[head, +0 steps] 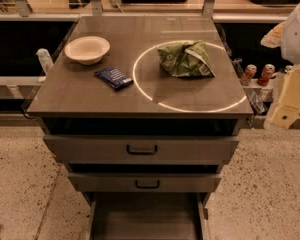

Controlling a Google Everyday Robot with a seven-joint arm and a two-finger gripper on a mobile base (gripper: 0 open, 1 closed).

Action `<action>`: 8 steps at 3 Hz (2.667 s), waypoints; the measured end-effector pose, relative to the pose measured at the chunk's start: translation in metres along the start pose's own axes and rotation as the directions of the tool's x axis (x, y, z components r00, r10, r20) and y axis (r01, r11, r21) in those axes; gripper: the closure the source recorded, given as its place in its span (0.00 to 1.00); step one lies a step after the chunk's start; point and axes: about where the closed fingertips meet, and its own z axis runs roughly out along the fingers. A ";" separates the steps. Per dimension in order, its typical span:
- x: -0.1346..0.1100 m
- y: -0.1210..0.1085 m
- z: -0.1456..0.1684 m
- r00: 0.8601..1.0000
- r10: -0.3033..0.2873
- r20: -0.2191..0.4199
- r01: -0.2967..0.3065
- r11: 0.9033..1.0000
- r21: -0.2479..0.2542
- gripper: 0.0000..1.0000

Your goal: Place green jalapeno chip bag into bottom drawer

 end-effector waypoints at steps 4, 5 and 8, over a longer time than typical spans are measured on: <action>-0.081 -0.136 0.048 0.935 -0.178 0.307 0.151 0.983 0.108 0.00; -0.092 -0.161 0.031 0.922 -0.194 0.336 0.145 0.975 0.166 0.00; -0.080 -0.199 0.129 0.896 -0.039 0.441 0.009 0.998 0.069 0.00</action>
Offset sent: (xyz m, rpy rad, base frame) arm 0.0405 0.0151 -0.0035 0.2015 -0.0802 0.1556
